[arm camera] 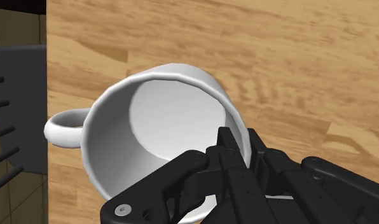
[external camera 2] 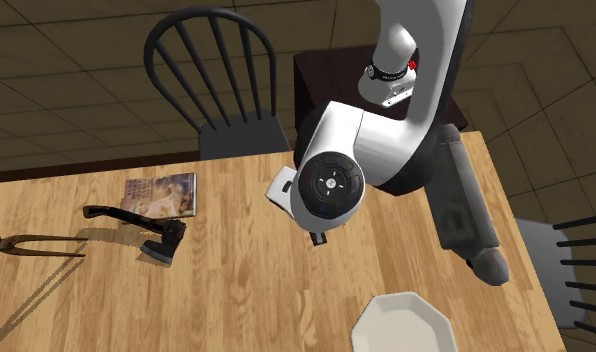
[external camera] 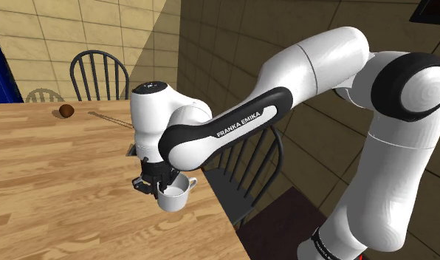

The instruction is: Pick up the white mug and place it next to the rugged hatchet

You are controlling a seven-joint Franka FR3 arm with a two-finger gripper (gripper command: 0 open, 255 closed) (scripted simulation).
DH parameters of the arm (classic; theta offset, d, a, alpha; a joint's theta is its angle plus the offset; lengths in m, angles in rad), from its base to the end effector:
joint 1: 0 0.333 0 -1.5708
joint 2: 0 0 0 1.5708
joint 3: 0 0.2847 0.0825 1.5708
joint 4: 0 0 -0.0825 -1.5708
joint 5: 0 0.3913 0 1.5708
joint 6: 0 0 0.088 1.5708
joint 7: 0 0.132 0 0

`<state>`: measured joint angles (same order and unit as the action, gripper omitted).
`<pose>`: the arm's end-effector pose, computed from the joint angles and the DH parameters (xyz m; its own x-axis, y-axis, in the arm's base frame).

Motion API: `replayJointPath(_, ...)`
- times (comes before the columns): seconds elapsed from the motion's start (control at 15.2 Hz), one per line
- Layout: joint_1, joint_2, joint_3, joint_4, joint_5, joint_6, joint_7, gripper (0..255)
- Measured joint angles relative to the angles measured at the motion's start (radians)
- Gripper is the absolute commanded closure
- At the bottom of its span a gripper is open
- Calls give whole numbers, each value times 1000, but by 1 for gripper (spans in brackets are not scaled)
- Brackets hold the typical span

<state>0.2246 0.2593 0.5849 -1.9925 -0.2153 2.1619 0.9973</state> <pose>0.4168 0.4143 0.2895 0.9971 -0.0759 0.0041 -0.0760 -0.9958 0.0516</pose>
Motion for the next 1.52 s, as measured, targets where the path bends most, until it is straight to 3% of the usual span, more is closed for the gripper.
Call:
replayJointPath(0.46,-16,-16,-1,57,19,-67,-38,255)
replayJointPath(1.06,-65,164,-79,319,-52,-157,-171,255)
replayJointPath(1.52,-66,348,-132,603,-99,-257,-269,255)
